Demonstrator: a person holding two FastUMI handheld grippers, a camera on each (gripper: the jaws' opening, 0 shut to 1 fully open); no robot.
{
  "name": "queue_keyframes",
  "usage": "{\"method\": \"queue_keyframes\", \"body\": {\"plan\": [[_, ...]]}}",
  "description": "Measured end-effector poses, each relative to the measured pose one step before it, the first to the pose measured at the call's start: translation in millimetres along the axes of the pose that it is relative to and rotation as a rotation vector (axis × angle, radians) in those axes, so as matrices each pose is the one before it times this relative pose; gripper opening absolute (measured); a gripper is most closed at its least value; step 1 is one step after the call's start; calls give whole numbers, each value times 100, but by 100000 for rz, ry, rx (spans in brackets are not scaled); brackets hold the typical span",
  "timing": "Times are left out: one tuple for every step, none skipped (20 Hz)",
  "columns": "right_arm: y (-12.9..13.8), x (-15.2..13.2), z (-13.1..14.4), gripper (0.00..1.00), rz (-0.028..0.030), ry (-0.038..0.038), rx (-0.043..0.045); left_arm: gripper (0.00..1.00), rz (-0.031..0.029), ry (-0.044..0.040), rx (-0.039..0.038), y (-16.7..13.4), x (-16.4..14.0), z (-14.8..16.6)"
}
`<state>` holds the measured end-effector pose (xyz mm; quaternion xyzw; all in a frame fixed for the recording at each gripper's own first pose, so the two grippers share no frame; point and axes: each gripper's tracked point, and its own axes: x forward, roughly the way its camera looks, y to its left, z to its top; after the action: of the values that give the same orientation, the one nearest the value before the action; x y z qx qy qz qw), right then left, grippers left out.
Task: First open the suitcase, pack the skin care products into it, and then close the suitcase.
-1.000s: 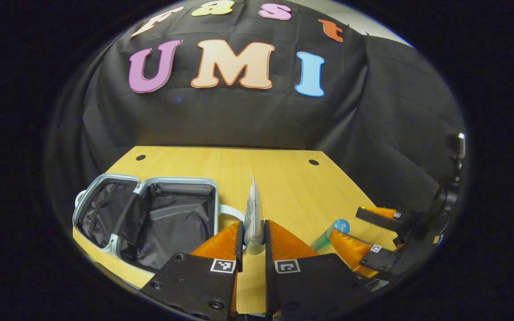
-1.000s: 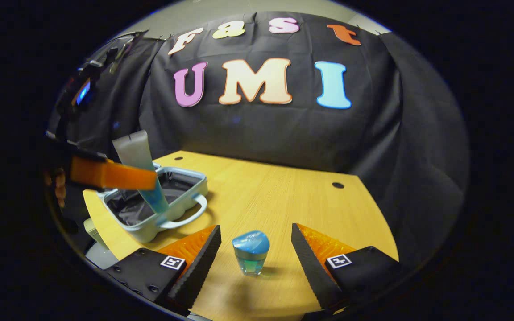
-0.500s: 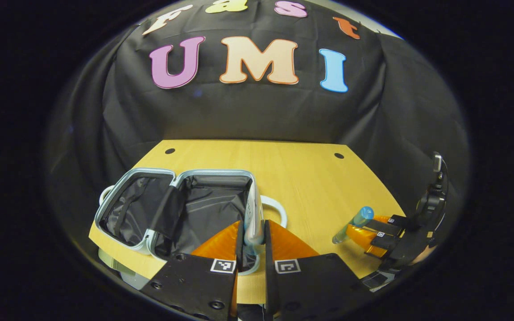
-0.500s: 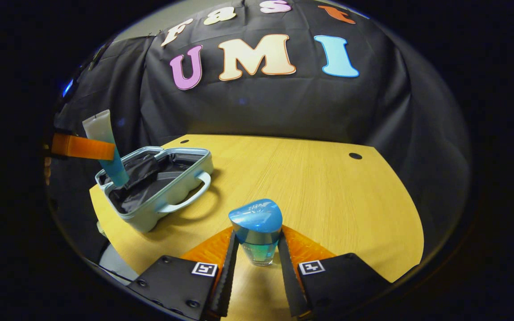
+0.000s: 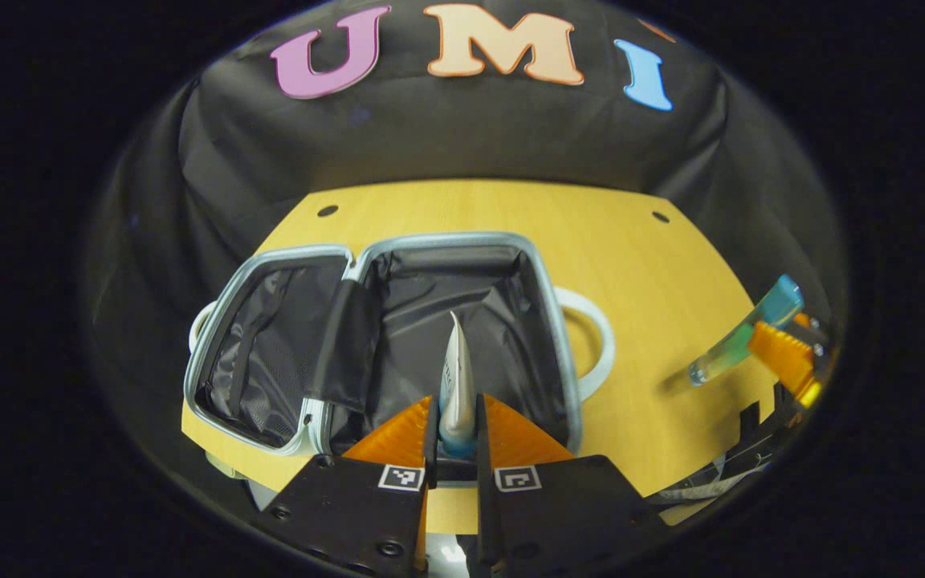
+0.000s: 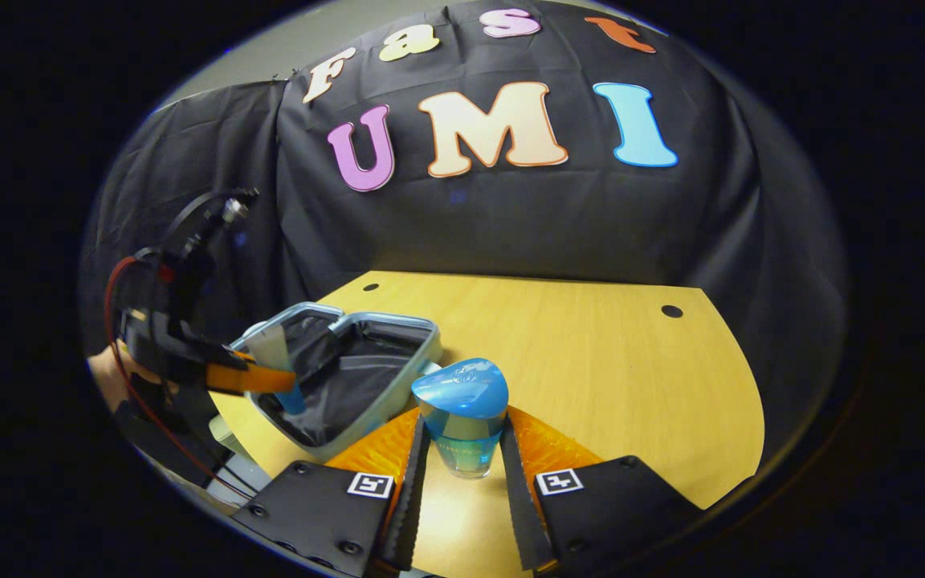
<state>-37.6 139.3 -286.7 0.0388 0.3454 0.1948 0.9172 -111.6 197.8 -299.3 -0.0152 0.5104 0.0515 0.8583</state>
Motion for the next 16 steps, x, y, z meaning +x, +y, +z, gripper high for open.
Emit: {"method": "queue_keyframes", "body": {"plan": [[1036,23,468,50,1064,-57,655,17,-594,2524,-347,391,630,-418],[1030,125,419,50,877,-103,606,17,-527,2468,-392,542,815,-382],[905,152,310,48,706,89,520,18,-690,1623,-337,367,734,-134],[831,161,82,50,541,178,334,18,-1005,1710,-382,176,761,-60],[736,225,86,47,406,498,62,17,-1066,1452,-356,186,776,-32],[597,226,13,49,59,484,-126,17,-1125,1013,-520,141,633,-109],[517,222,81,49,-99,593,-213,18,-870,186,99,193,367,277],[451,298,0,47,-300,597,-151,18,-1522,-2531,1055,50,635,826],[398,290,33,49,-307,456,6,18,-1073,1856,53,184,379,-72],[427,363,-7,50,-183,253,280,17,-630,-417,108,187,343,392],[505,449,195,50,81,-19,339,18,-531,2621,-550,391,690,-327],[508,500,90,47,28,80,392,17,-327,1670,-1077,339,575,-253],[427,471,184,49,1,75,313,18,-1055,2019,-1376,209,764,-376],[544,514,-84,49,39,406,191,18,-1637,1878,-906,-67,220,-291],[517,560,-102,49,96,799,119,18,-1889,-3814,435,-113,72,922],[548,712,-197,50,213,1155,266,21,-1439,-2616,1411,-8,-104,690]]}}
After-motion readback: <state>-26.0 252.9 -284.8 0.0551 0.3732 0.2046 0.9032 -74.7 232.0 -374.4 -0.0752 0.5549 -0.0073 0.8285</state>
